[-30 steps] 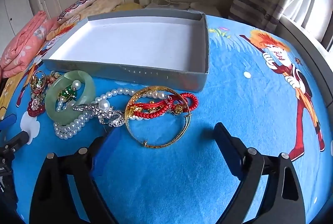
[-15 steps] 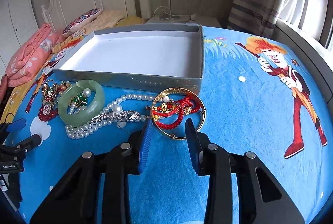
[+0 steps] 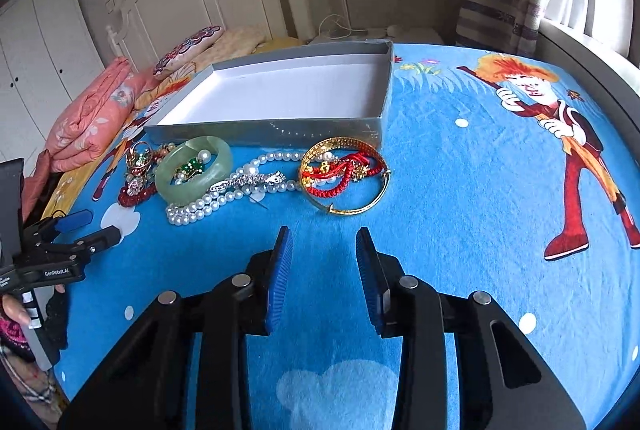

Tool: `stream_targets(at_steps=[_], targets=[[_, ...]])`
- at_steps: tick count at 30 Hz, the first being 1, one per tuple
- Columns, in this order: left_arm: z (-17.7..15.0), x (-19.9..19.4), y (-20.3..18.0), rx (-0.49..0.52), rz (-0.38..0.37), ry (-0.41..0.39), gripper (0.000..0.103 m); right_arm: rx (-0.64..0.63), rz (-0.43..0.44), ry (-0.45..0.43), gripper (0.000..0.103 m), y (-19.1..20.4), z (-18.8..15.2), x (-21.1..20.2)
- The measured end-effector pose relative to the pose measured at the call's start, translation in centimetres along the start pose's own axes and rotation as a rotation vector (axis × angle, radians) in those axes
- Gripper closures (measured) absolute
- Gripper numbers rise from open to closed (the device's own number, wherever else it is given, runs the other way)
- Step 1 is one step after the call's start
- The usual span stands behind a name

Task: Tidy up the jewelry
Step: 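Grasp and lift the gold bangle with the right gripper while the left grasps the jade bangle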

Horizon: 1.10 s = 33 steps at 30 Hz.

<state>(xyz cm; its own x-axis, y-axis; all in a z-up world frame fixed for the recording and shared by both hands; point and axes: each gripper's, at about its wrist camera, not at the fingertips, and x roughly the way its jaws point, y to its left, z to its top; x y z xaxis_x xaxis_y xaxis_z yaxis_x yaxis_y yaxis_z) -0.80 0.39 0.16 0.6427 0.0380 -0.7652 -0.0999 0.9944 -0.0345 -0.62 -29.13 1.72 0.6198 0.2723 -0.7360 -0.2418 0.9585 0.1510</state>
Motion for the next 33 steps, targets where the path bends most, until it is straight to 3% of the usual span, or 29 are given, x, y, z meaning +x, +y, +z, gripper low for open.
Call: stream_targets(at_steps=[3, 5, 7, 8, 15, 18, 21, 29, 33], targets=[[0.0, -0.5, -0.2, -0.001, -0.022, -0.019, 0.002, -0.005, 0.008, -0.006, 0.068, -0.2, -0.2, -0.4], [0.0, -1.2, -0.7, 0.014, -0.024, -0.054, 0.002, -0.027, -0.015, 0.022, 0.059, -0.1, 0.4, 0.4], [0.3, -1.6, -1.8, 0.045, -0.038, -0.067, 0.002, -0.07, -0.062, 0.041, 0.013, 0.4, 1.1, 1.2], [0.5, -1.7, -2.4, 0.057, -0.047, -0.087, 0.002, -0.094, -0.069, 0.034, 0.012, 0.7, 1.4, 1.4], [3.1, -0.4, -7.0, 0.12, -0.131, -0.066, 0.003, -0.164, -0.136, 0.117, 0.029, -0.6, 3.7, 4.6], [4.3, 0.9, -8.5, 0.16, -0.118, -0.047, 0.003, -0.118, -0.062, 0.108, 0.03, -2.1, 4.4, 4.9], [5.4, 2.3, -9.5, 0.189, -0.119, -0.03, 0.003, -0.142, -0.047, 0.086, 0.043, -2.0, 4.5, 4.7], [7.1, 6.1, -12.0, 0.28, -0.095, 0.029, 0.003, -0.095, -0.023, 0.012, 0.044, -2.8, 4.6, 3.3], [7.3, 6.3, -11.8, 0.286, -0.116, 0.031, 0.013, -0.097, -0.014, -0.004, 0.044, -2.8, 4.5, 2.9]])
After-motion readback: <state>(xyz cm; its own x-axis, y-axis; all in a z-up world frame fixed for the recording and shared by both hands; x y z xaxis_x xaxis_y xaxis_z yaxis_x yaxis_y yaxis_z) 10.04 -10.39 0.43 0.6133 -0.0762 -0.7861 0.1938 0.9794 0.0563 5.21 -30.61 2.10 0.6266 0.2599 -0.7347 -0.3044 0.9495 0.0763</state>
